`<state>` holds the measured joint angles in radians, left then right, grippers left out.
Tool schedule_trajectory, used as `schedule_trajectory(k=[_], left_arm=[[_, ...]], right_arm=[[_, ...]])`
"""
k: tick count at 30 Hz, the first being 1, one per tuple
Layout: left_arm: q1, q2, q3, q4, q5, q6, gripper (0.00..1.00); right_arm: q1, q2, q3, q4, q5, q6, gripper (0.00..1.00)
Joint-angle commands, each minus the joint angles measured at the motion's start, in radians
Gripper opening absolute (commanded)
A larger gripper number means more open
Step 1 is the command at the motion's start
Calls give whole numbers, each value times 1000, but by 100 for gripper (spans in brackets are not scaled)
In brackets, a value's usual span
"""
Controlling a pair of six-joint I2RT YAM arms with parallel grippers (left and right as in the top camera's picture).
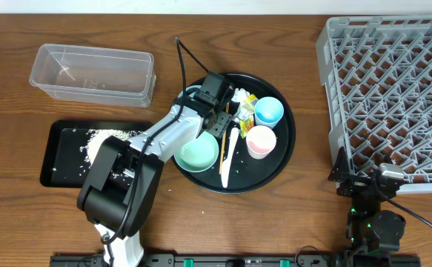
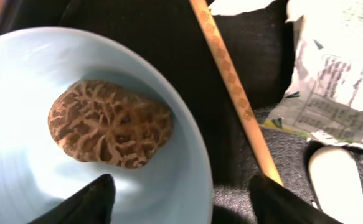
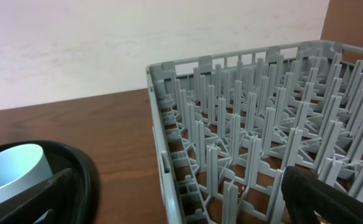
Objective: Sort waste into correct bins and load items into the dishwasher rack
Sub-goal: 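Move the left gripper to the blue bowl and grasp its rim, then lift the blue bowl and carry it left over the black tray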
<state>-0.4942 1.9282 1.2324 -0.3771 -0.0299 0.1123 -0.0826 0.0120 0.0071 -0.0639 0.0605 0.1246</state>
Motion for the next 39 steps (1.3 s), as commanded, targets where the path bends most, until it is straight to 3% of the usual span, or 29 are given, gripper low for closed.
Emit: schedule_trajectory(k=[1,13,14,15,32,39], left_arm=[[5,1,20,2,-28,10,66],[5,0,20,10,-69,11,19],[5,-1,20,13,-69,11,9],[5,-2,20,16,-68,10,6],[5,-187,20,-15,-57,-27,6],[5,-342,20,-99,-56,-169,6]], right_arm=[[11,-7,-2,-3,11,-10,99],[11,-7,-2,-3,11,-10,99],[11,-7,-2,-3,11,-10,99],[11,-7,-2,-3,11,-10,99],[11,-7,-2,-3,11,-10,99],[11,-7,-2,-3,11,-10,99]])
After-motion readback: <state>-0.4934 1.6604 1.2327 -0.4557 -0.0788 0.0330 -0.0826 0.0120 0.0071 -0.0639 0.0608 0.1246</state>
